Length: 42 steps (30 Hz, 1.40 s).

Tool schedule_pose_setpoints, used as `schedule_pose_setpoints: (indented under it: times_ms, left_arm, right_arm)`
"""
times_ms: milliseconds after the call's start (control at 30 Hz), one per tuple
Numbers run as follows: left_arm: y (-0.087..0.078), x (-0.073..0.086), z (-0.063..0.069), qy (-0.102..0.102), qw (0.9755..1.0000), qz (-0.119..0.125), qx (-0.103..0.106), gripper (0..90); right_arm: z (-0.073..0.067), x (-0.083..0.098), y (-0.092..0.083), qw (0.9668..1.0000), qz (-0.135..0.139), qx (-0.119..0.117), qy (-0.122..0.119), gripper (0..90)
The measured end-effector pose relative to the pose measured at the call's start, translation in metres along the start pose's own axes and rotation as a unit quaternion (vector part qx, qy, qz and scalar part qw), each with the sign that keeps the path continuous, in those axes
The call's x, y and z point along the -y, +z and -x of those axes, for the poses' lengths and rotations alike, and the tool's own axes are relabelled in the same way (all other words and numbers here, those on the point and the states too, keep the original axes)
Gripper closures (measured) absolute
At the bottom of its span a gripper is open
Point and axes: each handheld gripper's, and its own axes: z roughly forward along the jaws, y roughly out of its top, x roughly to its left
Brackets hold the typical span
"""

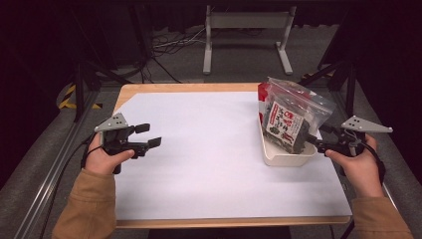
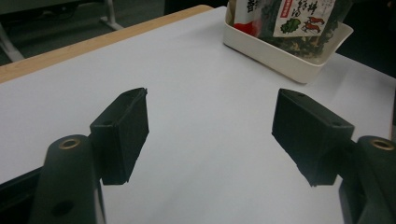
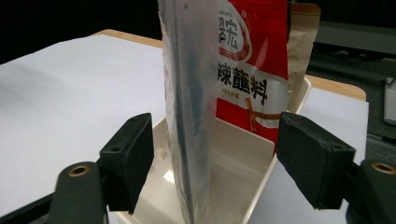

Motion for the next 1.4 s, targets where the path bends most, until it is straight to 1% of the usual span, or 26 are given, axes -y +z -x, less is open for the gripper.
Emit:
schedule_pose_setpoints:
  times_ms: [67,100,267,433,467,500,633,667,700,733,867,900,933,967,1000,1067,1100,1200,1233,1300,1367,1400]
  left_arm:
    - [-0.001,0.001,0.001,0.003,1.0000,-0.001,0.001,26.4]
    - [-0.001,0.004,0.004,-0.006,1.0000,-0.002,0.005,26.2]
    - [-0.005,0.006,0.007,-0.001,1.0000,-0.003,-0.001,25.6]
    - [-0.011,0.011,0.013,-0.005,1.0000,0.000,-0.002,25.0]
    - [-0.013,0.011,0.014,-0.003,1.0000,0.000,0.000,25.0]
    - [-0.014,0.012,0.015,-0.003,1.0000,0.002,-0.003,25.0]
    - [-0.017,0.014,0.019,0.002,1.0000,0.005,-0.003,24.4]
    - [-0.017,0.014,0.020,0.005,1.0000,0.004,-0.003,24.2]
    - [-0.017,0.015,0.022,-0.001,1.0000,0.004,0.000,24.1]
    - [-0.017,0.016,0.022,0.006,1.0000,0.004,-0.002,23.8]
    - [-0.017,0.022,0.027,0.005,1.0000,0.004,-0.006,22.1]
    - [-0.017,0.022,0.027,0.005,1.0000,0.004,-0.006,21.7]
    - [-0.017,0.024,0.029,0.003,1.0000,0.005,-0.004,21.7]
    - [-0.017,0.026,0.029,0.005,1.0000,0.005,-0.003,21.3]
    - [-0.016,0.028,0.031,0.006,1.0000,0.005,-0.001,21.1]
    - [-0.016,0.030,0.031,0.006,1.0000,0.005,-0.002,21.0]
    - [-0.015,0.032,0.032,0.001,1.0000,0.005,-0.001,20.9]
    - [-0.015,0.035,0.032,0.000,1.0000,0.007,-0.001,20.6]
    - [-0.015,0.037,0.032,-0.005,0.9999,0.010,-0.001,20.4]
    - [-0.018,0.039,0.030,-0.006,0.9999,0.015,-0.003,20.3]
    - [-0.021,0.041,0.029,-0.016,0.9996,0.025,-0.004,20.3]
    - [-0.022,0.042,0.028,-0.014,0.9995,0.028,-0.005,20.2]
  right_arm:
    - [-0.001,0.000,-0.003,1.0000,0.000,0.000,-0.004,26.9]
    - [-0.004,0.000,-0.008,0.9999,0.001,-0.002,-0.013,25.9]
    - [-0.012,0.002,-0.018,0.9996,0.000,-0.008,-0.026,25.0]
    - [-0.025,0.005,-0.027,0.9984,0.000,-0.028,-0.050,24.4]
    - [-0.028,0.005,-0.029,0.9979,0.001,-0.033,-0.055,24.2]
    - [-0.030,0.005,-0.030,0.9976,0.003,-0.037,-0.059,24.0]
    - [-0.038,0.006,-0.031,0.9963,0.010,-0.052,-0.068,23.3]
    - [-0.041,0.007,-0.031,0.9956,0.012,-0.059,-0.072,23.2]
    - [-0.044,0.007,-0.030,0.9950,0.013,-0.064,-0.076,23.1]
    - [-0.047,0.008,-0.029,0.9944,0.014,-0.071,-0.078,23.1]
    - [-0.060,0.014,-0.021,0.9917,0.018,-0.090,-0.091,22.8]
    - [-0.060,0.014,-0.021,0.9917,0.018,-0.090,-0.091,22.8]
    - [-0.062,0.015,-0.020,0.9911,0.020,-0.094,-0.092,22.8]
    - [-0.065,0.016,-0.018,0.9905,0.023,-0.098,-0.093,22.8]
    - [-0.069,0.019,-0.014,0.9895,0.034,-0.104,-0.094,22.8]
    - [-0.070,0.020,-0.013,0.9893,0.037,-0.107,-0.092,22.8]
    - [-0.073,0.023,-0.009,0.9886,0.040,-0.114,-0.090,22.9]
    - [-0.078,0.028,-0.004,0.9874,0.042,-0.122,-0.092,22.8]
    - [-0.080,0.030,-0.001,0.9868,0.043,-0.125,-0.093,22.9]
    - [-0.083,0.036,0.004,0.9856,0.043,-0.135,-0.092,22.8]
    - [-0.086,0.041,0.009,0.9851,0.042,-0.138,-0.094,22.8]
    - [-0.087,0.045,0.013,0.9848,0.040,-0.141,-0.093,22.9]
